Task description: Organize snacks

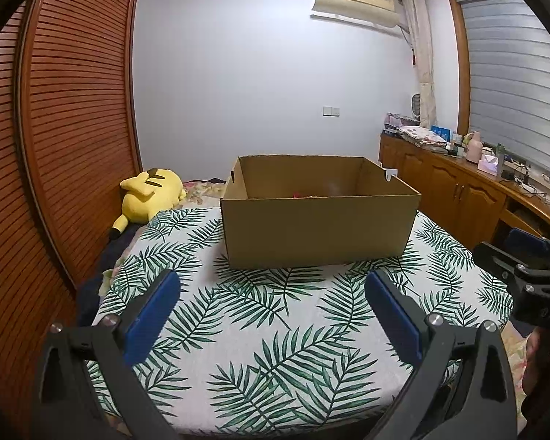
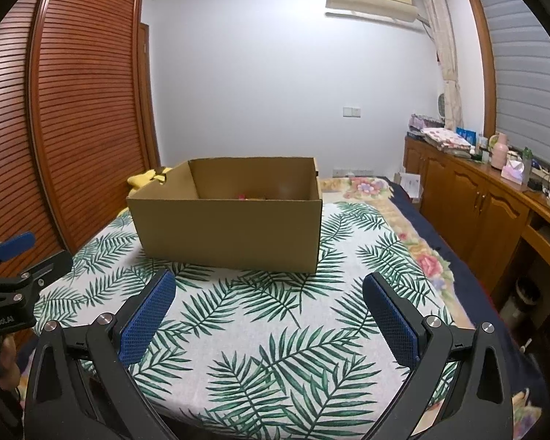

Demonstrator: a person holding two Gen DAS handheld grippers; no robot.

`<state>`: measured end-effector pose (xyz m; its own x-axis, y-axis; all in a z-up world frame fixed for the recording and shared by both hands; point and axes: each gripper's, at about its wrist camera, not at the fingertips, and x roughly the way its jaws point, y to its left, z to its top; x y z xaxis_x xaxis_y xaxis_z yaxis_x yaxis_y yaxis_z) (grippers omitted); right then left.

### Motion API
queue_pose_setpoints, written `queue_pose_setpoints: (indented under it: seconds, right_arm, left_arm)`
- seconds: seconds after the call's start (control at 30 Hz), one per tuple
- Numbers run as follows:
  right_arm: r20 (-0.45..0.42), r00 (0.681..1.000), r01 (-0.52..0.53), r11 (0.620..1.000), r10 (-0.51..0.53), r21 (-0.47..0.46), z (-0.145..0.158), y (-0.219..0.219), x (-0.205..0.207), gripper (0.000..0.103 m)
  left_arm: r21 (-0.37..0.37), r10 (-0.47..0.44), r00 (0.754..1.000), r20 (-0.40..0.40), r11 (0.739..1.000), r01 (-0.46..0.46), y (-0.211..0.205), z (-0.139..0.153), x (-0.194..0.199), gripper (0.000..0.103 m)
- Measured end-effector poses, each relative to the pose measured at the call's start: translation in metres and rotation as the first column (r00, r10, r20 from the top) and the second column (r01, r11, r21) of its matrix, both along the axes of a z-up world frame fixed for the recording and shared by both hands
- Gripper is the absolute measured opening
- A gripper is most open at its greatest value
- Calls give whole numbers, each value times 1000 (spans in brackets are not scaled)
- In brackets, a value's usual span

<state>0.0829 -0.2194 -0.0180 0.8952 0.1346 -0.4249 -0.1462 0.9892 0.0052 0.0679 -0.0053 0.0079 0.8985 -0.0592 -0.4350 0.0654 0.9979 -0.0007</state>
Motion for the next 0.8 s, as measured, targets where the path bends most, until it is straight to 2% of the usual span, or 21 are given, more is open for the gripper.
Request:
queue_pose_setpoints:
  seconds: [0.8]
  right_arm:
    - [-4,1000,6,1000,-6,5,-1,-2,-2,103]
  left_arm:
    - [1,3,1000,2,1000,-3,4,0,0,102]
